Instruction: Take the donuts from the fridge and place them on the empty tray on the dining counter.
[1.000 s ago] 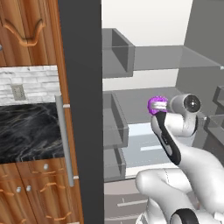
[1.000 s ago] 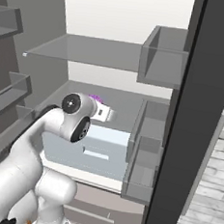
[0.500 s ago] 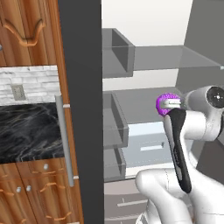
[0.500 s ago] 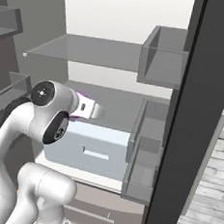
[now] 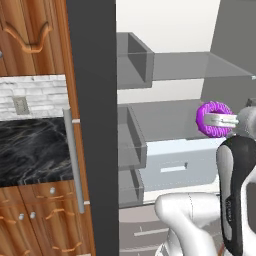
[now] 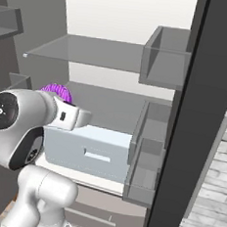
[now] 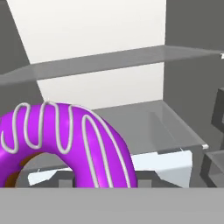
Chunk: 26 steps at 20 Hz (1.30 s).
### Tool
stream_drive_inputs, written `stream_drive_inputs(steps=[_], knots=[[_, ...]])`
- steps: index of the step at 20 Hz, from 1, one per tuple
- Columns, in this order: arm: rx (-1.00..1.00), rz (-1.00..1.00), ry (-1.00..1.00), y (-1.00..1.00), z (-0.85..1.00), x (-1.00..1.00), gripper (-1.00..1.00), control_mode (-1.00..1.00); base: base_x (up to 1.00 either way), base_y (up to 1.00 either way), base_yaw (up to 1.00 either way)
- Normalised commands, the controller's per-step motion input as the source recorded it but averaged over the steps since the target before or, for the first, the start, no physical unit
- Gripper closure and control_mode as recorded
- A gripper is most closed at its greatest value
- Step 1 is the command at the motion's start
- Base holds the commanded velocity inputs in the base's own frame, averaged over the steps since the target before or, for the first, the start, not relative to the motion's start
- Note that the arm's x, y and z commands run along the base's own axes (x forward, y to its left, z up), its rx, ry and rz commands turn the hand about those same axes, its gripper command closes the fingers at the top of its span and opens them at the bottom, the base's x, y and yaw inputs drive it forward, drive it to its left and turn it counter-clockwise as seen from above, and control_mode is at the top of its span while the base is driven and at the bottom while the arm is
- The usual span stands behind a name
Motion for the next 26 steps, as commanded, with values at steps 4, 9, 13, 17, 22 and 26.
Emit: stream_drive_inputs(steps=[4, 9, 13, 17, 22, 26], knots=[[-0.01, 0.06, 0.02, 0.31, 0.62, -1.00, 1.00, -1.00, 0.00, 0.00, 0.00], [-0.07, 0.01, 0.02, 0.12, 0.44, -1.00, 1.00, -1.00, 0.00, 0.00, 0.00], [0.00, 0.00, 0.00, 0.00, 0.00, 0.00, 1.00, 1.00, -1.00, 0.00, 0.05], [0.00, 0.00, 0.00, 0.00, 0.00, 0.00, 1.00, 1.00, -1.00, 0.14, 0.16], [0.00, 0.00, 0.00, 0.00, 0.00, 0.00, 1.00, 1.00, -0.75, 0.90, 0.46], [0.00, 0.00, 0.00, 0.00, 0.00, 0.00, 1.00, 1.00, -0.02, 0.11, 1.00]])
